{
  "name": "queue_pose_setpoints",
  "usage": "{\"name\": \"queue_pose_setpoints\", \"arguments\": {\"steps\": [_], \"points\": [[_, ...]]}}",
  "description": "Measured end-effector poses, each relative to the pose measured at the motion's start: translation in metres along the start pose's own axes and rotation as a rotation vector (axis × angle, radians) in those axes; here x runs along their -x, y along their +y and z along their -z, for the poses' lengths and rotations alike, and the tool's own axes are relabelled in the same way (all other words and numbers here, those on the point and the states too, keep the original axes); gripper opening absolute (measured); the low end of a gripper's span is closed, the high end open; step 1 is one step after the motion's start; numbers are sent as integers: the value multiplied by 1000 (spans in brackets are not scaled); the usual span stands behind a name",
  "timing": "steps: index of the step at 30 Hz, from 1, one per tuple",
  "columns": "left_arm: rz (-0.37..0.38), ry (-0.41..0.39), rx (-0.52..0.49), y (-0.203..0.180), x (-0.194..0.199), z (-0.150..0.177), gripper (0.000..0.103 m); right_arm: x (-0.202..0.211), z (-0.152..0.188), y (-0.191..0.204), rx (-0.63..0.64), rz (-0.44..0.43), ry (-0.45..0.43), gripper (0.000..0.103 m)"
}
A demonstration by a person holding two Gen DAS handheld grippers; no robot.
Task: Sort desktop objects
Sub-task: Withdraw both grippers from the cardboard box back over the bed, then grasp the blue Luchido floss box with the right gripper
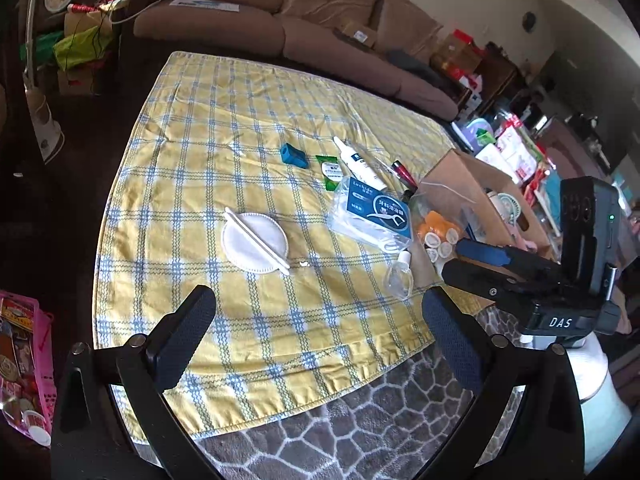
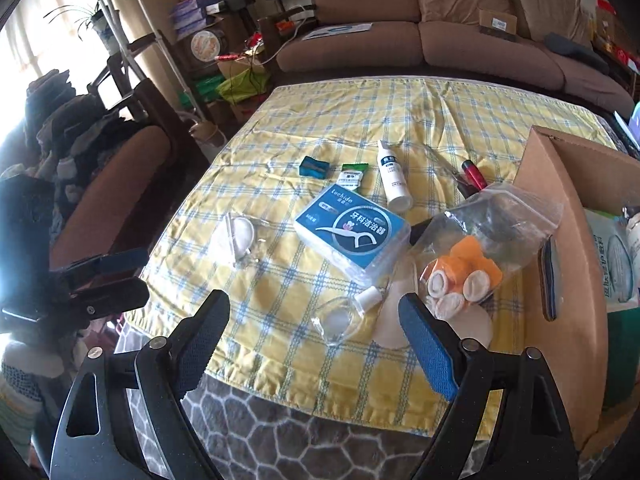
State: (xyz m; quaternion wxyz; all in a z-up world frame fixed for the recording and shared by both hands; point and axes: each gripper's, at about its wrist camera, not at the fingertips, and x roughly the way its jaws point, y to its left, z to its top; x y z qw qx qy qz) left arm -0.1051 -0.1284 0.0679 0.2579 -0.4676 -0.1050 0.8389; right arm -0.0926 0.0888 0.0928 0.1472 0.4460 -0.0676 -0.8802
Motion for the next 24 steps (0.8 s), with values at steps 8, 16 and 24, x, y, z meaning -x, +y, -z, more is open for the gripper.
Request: {"name": "queue_pose_setpoints", "arguments": {"steps": [8,16,24], "points": [[13,25,-155,-26,-45,-52,92,-35,-12,-32,-64,30,47,71],[1,106,-370,-40,-94,-54,65,-46,-11,-41,-28,39,74,62],[-9,185,-523,-50,-121,-55,67,-56,-14,-36,40,60,93,62]]}}
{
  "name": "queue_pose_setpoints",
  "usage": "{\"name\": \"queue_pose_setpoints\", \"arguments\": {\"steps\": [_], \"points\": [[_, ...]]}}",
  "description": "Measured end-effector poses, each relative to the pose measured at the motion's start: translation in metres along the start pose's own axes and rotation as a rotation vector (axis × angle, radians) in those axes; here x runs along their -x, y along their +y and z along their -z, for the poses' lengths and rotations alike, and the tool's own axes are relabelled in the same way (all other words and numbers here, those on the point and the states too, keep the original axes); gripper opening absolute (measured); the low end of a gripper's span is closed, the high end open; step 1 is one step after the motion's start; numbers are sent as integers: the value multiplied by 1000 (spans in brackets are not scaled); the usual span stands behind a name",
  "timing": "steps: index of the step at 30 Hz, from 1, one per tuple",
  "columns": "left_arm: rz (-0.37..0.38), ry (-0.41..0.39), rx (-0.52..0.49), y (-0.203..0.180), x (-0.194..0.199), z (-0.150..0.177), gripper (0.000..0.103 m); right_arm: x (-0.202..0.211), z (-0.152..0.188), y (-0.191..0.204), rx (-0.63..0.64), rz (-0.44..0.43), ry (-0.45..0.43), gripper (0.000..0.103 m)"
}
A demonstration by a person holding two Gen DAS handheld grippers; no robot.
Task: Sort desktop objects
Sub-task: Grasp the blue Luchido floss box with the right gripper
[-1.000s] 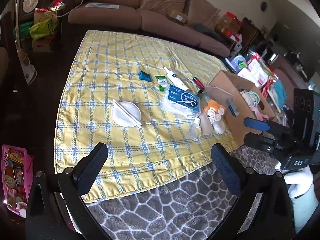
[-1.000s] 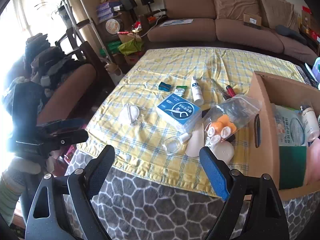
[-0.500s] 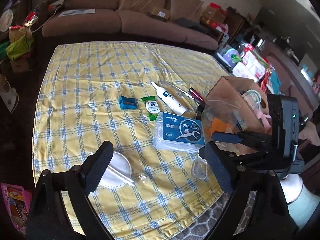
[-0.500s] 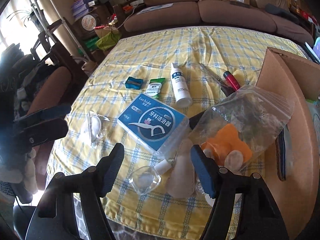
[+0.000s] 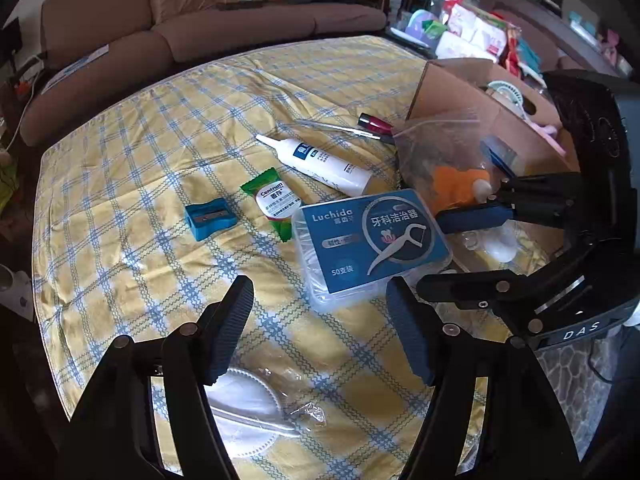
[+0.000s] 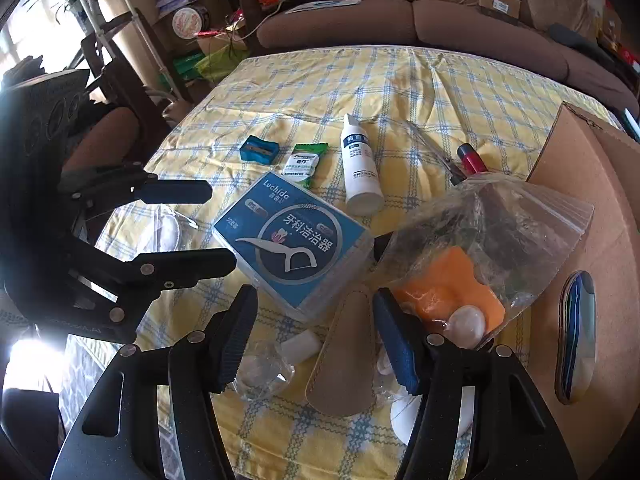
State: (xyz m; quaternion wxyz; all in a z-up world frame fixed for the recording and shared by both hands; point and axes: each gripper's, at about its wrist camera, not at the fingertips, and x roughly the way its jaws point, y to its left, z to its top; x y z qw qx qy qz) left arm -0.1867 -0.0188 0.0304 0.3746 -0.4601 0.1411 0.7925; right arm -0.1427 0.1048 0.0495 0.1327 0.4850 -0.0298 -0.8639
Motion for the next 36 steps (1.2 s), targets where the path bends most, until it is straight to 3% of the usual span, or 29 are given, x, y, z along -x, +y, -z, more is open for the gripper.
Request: {"name": "queue_pose_setpoints", "arguments": {"steps": [3,6,12,15,17,19,20,22,26,29,31,32,36], "points": [[32,7,-25,-4,-1,-2,61,-4,-2,5,45,7,14,54],[69,4,-27,-7,-1,-2,50,-9,-3,11,83,6,28,53],[102,-20,44,1,15,2,53,0,1,18,64,-93,39,53],[50,-23,67,4,27,6,56,10,9,36,105,-141,54,50],[73,-42,146,12,40,13,67,21,9,45,134,-93,20,55],[98,-75,258,22,50,21,85,31,3,44,133,-54,-38,85],[118,-84,323,27,53,25,86,33,-1,43,137,-45,-65,88],[188,-130,462,35,59,36,88,28,-11,41,155,-49,-65,88],[349,-249,682,46,62,59,92,-2,-18,46,243,-20,16,88],[365,-230,720,50,55,60,92,-25,-15,49,310,37,65,86],[391,-230,725,50,52,58,92,-32,-13,50,333,39,71,70],[409,-231,737,51,50,58,92,-33,-12,49,336,41,68,70],[519,-256,835,49,42,63,96,-23,-16,39,222,-33,57,66]]}}
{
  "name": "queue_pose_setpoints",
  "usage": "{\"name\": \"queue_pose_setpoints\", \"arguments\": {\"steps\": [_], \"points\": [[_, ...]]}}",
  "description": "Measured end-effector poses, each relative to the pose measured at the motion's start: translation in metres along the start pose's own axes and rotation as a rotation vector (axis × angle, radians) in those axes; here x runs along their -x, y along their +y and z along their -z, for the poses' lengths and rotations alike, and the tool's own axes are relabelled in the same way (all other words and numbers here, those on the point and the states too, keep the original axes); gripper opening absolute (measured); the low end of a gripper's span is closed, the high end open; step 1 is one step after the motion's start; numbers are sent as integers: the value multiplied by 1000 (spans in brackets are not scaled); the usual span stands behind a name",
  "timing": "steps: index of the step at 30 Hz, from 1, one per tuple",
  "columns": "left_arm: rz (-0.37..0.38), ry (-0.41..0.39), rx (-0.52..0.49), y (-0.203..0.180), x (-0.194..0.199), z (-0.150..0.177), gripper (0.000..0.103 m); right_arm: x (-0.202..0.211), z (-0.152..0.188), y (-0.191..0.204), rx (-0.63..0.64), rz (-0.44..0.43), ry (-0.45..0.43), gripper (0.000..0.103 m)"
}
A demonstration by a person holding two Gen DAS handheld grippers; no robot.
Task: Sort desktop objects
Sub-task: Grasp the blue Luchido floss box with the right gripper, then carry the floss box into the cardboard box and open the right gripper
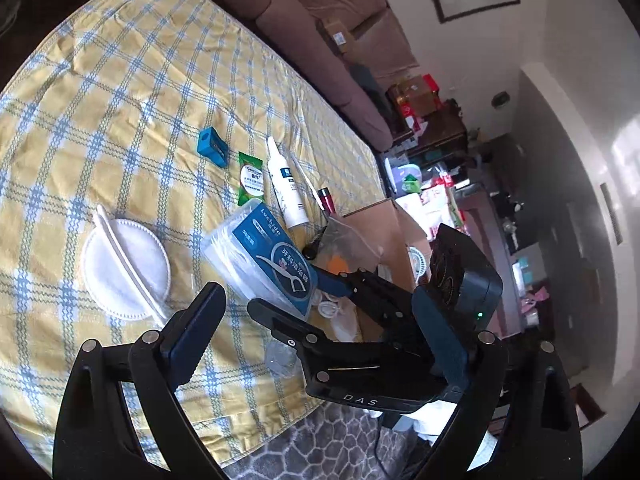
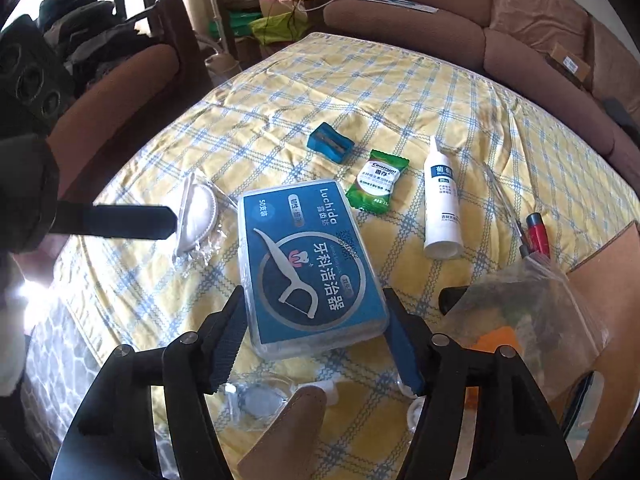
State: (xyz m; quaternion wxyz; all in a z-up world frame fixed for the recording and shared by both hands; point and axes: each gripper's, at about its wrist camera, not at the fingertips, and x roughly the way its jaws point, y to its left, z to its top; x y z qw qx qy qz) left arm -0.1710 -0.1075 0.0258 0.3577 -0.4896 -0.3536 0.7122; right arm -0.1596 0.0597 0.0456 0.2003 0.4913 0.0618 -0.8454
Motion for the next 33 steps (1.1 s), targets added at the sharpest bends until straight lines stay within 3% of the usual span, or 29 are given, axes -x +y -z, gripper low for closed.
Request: {"name": "queue_pose_setpoints", "arguments": {"steps": [4,7,8,10,13,16,20,24,29,33], "points": [[101,6,198,21,-18,11,101,17,2,-14,-188,-119,-31,65],[129,5,248,32,-32,16,99,31,10,-7,-231,-188,-55,63],[130,-2,247,34,-35,16,94,36,13,-2,-222,-188,-58,63],[114,5,251,36,-41,17,71,43,19,12,-175,-170,-60,62],[115,32,251,39,-49,21,46,54,27,31,-93,-101,-68,61],[123,44,222,29,-52,24,43,66,30,35,-57,-56,-84,61],[108,49,120,-14,-49,21,43,95,33,29,-56,-38,-120,61],[87,100,6,-83,-75,7,43,141,37,-4,-121,-2,-181,61],[43,214,-114,-169,-152,-10,45,195,47,-77,-261,57,-238,61],[-25,301,-175,-213,-226,-6,50,214,59,-144,-384,89,-215,61]]}}
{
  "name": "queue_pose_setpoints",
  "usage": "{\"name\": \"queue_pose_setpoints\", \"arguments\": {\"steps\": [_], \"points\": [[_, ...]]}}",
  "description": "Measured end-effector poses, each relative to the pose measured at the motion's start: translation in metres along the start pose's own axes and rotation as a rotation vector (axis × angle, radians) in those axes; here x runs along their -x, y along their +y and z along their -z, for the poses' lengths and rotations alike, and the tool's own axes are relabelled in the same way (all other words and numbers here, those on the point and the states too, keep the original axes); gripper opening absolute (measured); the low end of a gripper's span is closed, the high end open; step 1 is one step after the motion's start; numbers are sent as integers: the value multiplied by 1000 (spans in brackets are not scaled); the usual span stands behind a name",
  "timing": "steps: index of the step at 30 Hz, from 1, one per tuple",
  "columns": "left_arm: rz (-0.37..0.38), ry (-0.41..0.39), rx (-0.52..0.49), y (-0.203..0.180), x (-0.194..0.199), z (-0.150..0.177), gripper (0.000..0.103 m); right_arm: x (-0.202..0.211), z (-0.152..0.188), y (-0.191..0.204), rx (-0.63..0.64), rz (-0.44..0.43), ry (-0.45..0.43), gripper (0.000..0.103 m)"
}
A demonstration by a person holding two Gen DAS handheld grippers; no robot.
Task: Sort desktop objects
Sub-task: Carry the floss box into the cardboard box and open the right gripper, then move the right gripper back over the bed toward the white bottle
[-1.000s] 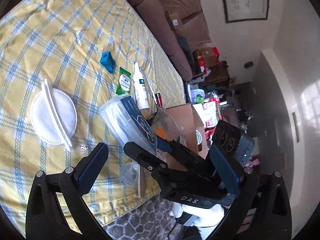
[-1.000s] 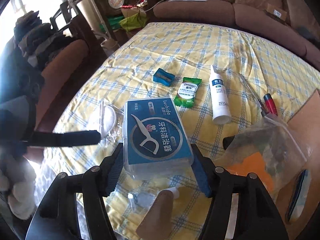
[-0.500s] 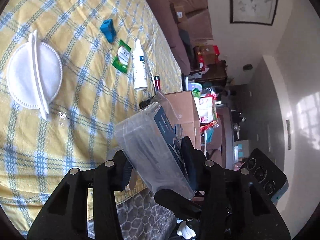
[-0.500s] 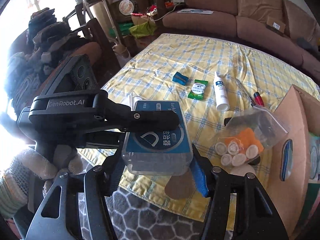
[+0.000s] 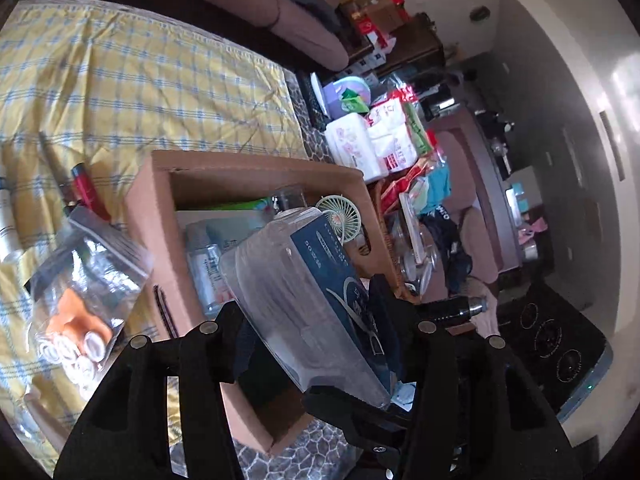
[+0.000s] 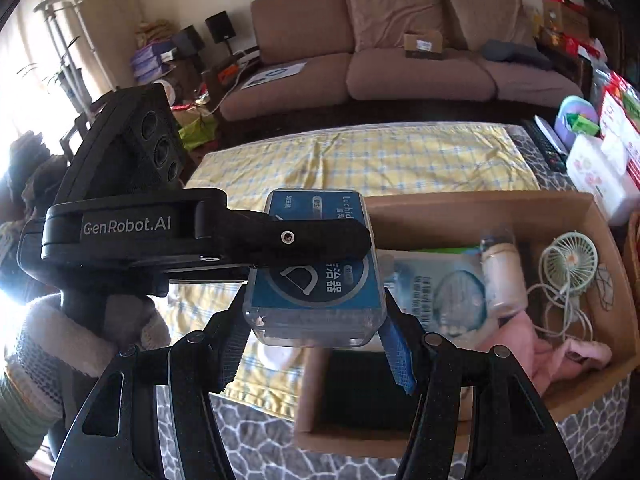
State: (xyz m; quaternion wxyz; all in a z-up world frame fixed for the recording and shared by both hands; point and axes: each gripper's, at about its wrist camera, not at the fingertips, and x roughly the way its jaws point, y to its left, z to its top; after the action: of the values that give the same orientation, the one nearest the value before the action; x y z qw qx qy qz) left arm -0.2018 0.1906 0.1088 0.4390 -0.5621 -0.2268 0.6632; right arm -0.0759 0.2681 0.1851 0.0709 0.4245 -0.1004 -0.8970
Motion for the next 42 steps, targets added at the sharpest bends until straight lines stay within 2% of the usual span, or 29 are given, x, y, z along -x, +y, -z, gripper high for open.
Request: {"name": "queue_pose_setpoints", "arguments": {"steps": [5,8,11,13,15,19,21,23,25,26,28,32,34,37,42], "points": [[-128,68,-9,-8,-65,-19,56,-25,-10,-67,-87,16,76,61],[-239,75,-55,-10,-77,-20,62,-45,-12,-85,-90,31,128,62],[-296,36,-134,-19,-62,-16,71,-65,-12,-93,-73,71,181,61],[-339,18,-170,-21,-45,-12,72,-78,-8,-93,-61,96,223,61],[-317,-1,-175,-19,-23,-12,75,-87,-5,-91,-38,120,264,61],[-294,-50,-147,-12,21,-5,76,-101,3,-89,-41,139,321,62],[-293,-78,-141,-7,43,0,77,-101,6,-88,-49,150,317,63],[-314,-99,-141,0,63,8,85,-97,6,-90,-84,175,312,67],[-344,-115,-151,8,80,18,101,-83,3,-92,-146,164,266,70],[-355,-117,-156,12,87,23,103,-74,1,-94,-173,150,242,71],[-375,-109,-151,22,99,32,103,-56,-3,-94,-200,134,195,73],[-349,-125,-121,33,122,54,103,-24,-10,-84,-205,134,135,75],[-360,-137,-130,36,135,66,103,-8,-10,-74,-200,107,100,76],[-404,-173,-131,44,159,83,103,11,-6,-48,-162,66,55,80],[-440,-211,-90,73,194,117,103,18,14,4,-95,-3,23,81]]}}
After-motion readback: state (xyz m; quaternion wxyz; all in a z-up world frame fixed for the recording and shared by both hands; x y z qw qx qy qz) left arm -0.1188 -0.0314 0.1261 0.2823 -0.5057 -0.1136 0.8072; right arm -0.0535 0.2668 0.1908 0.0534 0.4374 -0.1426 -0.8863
